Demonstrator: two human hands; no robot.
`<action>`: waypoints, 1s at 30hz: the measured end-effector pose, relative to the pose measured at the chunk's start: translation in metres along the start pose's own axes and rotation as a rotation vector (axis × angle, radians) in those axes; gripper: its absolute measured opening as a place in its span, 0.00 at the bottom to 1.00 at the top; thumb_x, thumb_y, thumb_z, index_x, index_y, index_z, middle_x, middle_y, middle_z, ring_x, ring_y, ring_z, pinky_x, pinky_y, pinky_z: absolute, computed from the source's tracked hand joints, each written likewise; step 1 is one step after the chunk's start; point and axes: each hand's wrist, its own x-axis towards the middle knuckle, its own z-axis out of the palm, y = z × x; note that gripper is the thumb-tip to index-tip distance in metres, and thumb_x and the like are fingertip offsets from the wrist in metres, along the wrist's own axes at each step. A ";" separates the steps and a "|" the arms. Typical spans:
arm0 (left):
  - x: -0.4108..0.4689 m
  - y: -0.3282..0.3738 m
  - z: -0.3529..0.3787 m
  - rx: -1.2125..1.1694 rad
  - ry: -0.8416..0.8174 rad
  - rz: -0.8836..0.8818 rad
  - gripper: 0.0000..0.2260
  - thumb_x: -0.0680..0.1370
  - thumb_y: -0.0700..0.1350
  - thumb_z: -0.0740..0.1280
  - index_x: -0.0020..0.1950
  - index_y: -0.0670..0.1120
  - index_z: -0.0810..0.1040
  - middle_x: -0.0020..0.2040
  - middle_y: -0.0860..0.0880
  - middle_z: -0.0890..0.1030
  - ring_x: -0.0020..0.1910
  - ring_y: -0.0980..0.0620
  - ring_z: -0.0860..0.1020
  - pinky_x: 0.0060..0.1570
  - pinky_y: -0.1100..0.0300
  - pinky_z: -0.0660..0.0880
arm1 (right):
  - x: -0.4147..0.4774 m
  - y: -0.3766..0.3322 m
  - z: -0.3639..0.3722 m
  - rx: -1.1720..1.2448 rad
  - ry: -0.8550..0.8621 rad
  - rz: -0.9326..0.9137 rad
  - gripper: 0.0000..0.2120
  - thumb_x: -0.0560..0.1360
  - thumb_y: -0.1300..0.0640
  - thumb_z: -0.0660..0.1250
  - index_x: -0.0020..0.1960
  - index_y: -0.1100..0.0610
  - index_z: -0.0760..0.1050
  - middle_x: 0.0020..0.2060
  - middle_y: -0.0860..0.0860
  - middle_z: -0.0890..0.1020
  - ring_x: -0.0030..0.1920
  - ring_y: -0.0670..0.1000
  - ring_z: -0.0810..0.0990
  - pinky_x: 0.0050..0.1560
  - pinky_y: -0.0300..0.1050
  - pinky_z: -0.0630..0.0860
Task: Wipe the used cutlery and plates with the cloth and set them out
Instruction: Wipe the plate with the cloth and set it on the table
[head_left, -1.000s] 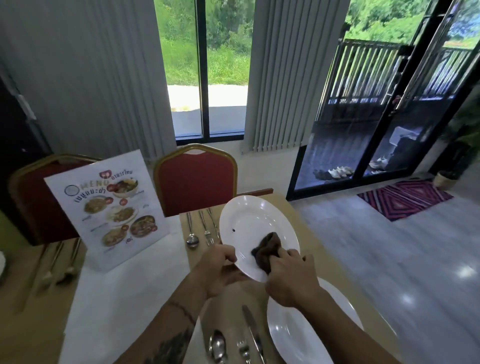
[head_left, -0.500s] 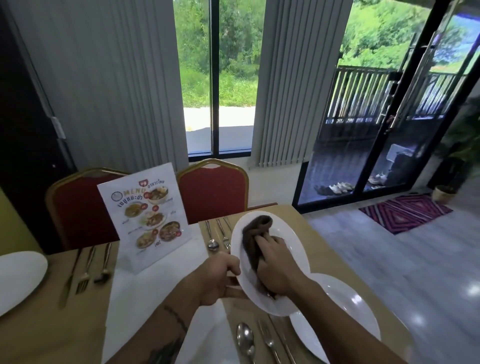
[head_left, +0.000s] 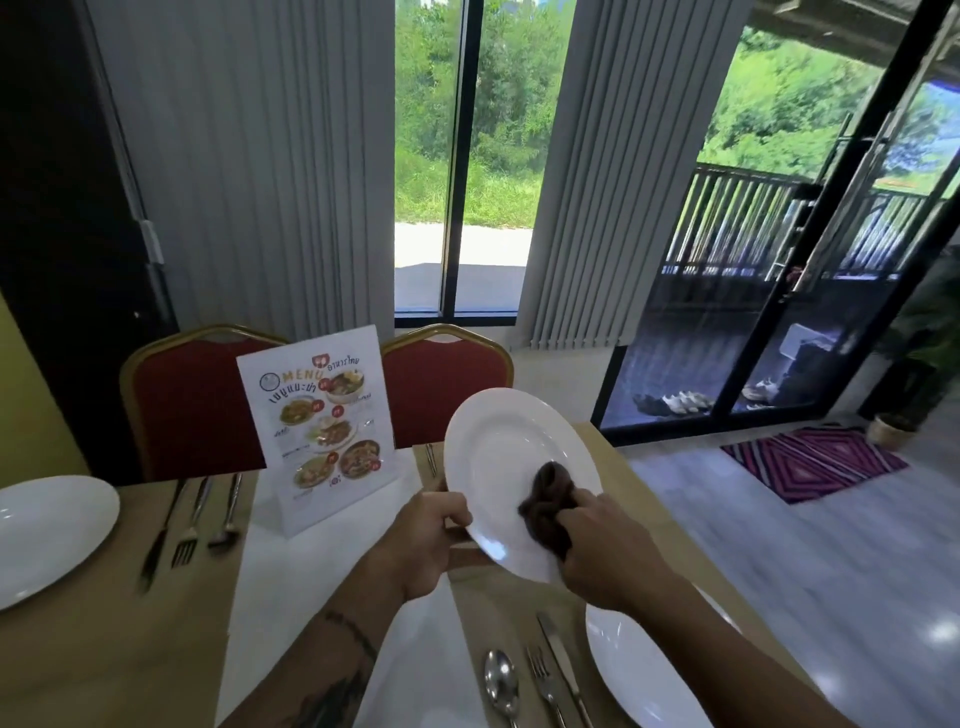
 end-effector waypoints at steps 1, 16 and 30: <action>-0.001 0.001 0.000 0.014 -0.018 0.003 0.20 0.70 0.32 0.60 0.56 0.47 0.81 0.51 0.41 0.82 0.47 0.39 0.79 0.49 0.41 0.81 | -0.002 0.000 0.001 -0.027 -0.018 0.014 0.09 0.76 0.56 0.62 0.54 0.54 0.78 0.58 0.51 0.75 0.58 0.53 0.72 0.49 0.46 0.74; -0.003 0.014 0.007 0.238 -0.187 -0.045 0.26 0.64 0.38 0.63 0.62 0.45 0.77 0.54 0.37 0.82 0.48 0.39 0.82 0.44 0.47 0.81 | 0.035 -0.027 -0.016 0.360 0.353 -0.208 0.20 0.76 0.47 0.61 0.66 0.52 0.69 0.62 0.53 0.74 0.56 0.52 0.73 0.58 0.48 0.76; -0.004 0.008 0.014 0.167 -0.058 0.152 0.25 0.73 0.27 0.58 0.59 0.51 0.79 0.45 0.49 0.85 0.48 0.45 0.82 0.41 0.48 0.81 | 0.022 0.010 0.010 0.101 0.069 0.179 0.22 0.72 0.53 0.67 0.66 0.54 0.71 0.65 0.53 0.70 0.61 0.57 0.71 0.59 0.53 0.77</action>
